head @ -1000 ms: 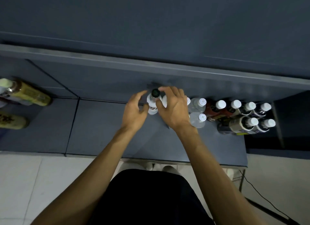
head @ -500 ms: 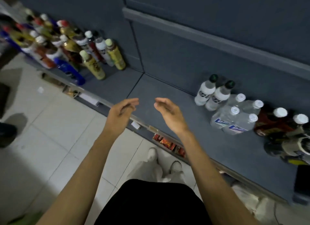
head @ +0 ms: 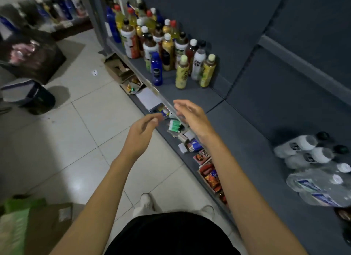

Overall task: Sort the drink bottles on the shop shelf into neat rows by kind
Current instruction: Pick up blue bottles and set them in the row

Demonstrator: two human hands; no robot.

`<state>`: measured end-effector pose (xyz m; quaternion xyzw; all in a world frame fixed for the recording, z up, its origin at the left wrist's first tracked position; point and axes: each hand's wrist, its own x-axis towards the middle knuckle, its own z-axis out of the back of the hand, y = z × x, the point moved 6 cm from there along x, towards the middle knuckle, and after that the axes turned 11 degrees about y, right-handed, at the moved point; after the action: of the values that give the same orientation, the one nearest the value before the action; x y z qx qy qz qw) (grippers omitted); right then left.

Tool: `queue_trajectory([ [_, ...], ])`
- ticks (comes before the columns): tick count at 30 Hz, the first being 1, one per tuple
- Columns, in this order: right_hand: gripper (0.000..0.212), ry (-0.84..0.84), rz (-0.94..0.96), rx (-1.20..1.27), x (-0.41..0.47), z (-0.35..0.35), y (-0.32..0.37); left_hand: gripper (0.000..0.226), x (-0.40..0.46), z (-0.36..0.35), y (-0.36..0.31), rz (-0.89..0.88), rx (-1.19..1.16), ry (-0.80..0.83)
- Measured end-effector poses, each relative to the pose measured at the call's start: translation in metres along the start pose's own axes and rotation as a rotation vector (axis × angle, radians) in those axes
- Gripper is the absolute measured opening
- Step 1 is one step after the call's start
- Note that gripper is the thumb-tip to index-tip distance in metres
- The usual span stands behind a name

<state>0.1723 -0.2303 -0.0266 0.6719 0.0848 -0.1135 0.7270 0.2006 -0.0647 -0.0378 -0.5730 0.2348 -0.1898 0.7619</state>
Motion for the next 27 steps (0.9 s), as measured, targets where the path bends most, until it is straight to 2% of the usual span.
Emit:
queue_trajectory([
  [3, 0.028, 0.024, 0.017, -0.028, 0.039, -0.042, 0.022, 0.026, 0.007, 0.052, 0.005, -0.026, 0.031, -0.019],
  [8, 0.027, 0.035, -0.001, -0.085, 0.074, -0.071, 0.037, 0.029, 0.029, 0.118, 0.020, -0.003, 0.033, -0.027],
  [15, 0.025, -0.052, -0.029, -0.037, 0.140, -0.066, 0.031, 0.028, 0.097, 0.151, 0.026, 0.021, 0.047, 0.050],
  [20, 0.026, -0.054, -0.013, 0.088, 0.225, -0.065, 0.024, 0.027, 0.171, 0.184, 0.031, 0.050, 0.156, 0.068],
  [23, 0.017, -0.058, -0.037, 0.163, 0.277, -0.064, 0.030, 0.028, 0.217, 0.211, 0.029, 0.114, 0.209, 0.069],
  [25, 0.011, -0.047, -0.033, 0.170, 0.312, -0.064, 0.039, 0.028, 0.245, 0.230, 0.028, 0.127, 0.224, 0.074],
  [27, 0.016, 0.001, -0.033, 0.151, 0.347, -0.068, 0.053, 0.027, 0.267, 0.250, 0.029, 0.134, 0.214, 0.052],
])
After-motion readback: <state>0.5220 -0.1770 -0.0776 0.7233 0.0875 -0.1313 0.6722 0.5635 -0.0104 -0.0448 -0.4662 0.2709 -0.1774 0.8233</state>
